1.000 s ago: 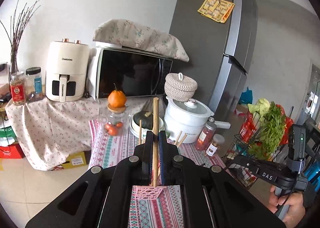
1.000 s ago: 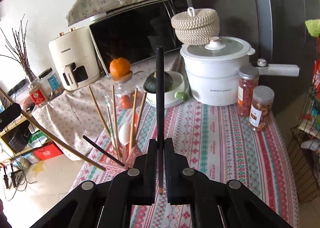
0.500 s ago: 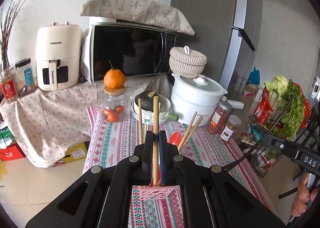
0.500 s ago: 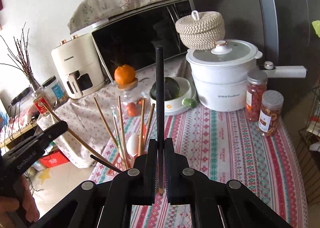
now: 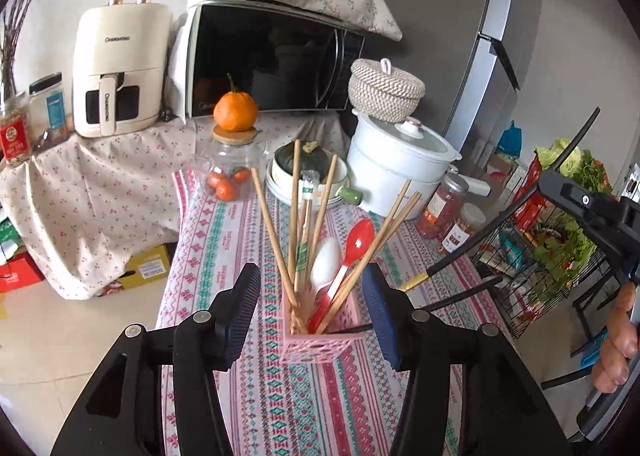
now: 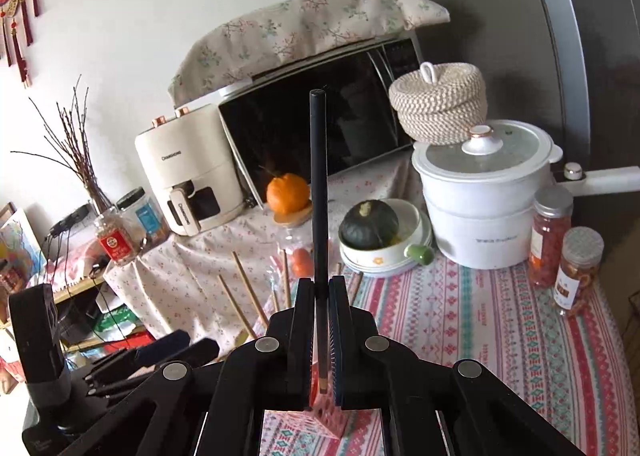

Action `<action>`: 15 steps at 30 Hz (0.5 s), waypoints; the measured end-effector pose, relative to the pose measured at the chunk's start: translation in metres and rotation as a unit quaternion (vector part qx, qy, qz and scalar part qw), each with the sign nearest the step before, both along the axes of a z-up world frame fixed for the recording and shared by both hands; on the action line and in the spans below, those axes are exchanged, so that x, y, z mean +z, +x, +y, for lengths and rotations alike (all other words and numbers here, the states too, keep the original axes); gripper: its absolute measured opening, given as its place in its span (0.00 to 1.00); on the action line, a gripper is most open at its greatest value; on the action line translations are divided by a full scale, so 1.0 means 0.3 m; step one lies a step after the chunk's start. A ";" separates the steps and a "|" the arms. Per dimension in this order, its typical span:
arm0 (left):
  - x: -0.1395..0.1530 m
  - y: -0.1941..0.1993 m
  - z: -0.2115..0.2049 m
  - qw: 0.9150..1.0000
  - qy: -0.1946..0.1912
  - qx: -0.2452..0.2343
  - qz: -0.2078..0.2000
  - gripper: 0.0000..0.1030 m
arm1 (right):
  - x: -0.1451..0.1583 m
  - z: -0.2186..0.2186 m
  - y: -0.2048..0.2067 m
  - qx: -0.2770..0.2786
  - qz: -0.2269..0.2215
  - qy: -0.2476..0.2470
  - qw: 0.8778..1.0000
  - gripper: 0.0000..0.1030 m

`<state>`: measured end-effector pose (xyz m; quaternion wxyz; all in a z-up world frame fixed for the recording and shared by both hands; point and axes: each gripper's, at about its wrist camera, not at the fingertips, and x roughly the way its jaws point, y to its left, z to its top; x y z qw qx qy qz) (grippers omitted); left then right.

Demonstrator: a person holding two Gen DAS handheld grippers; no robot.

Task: Organize utensils
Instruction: 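Lower the black chopstick into the pink basket and open the right tool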

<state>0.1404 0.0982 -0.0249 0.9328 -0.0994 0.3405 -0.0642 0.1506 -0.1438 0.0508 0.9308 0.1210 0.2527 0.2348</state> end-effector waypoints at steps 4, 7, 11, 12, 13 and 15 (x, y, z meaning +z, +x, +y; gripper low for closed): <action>-0.035 -0.019 0.037 0.999 -0.004 0.017 0.040 0.59 | -0.023 0.058 0.038 0.024 0.011 -0.012 1.000 0.05; -0.065 -0.021 0.041 0.998 0.005 0.013 0.059 0.60 | -0.072 0.100 0.075 0.035 0.033 -0.023 0.999 0.05; -0.092 -0.016 0.045 0.997 0.009 0.013 0.075 0.60 | -0.146 0.130 0.125 0.041 0.062 -0.029 0.997 0.05; -0.095 -0.014 0.044 0.997 0.008 0.013 0.078 0.60 | -0.164 0.133 0.136 0.043 0.069 -0.029 0.996 0.05; -0.097 -0.013 0.042 0.997 0.008 0.012 0.081 0.62 | -0.179 0.136 0.146 0.045 0.075 -0.029 0.996 0.06; -0.099 -0.014 0.035 0.997 0.012 0.014 0.081 0.69 | -0.202 0.136 0.162 0.052 0.088 -0.019 0.995 0.08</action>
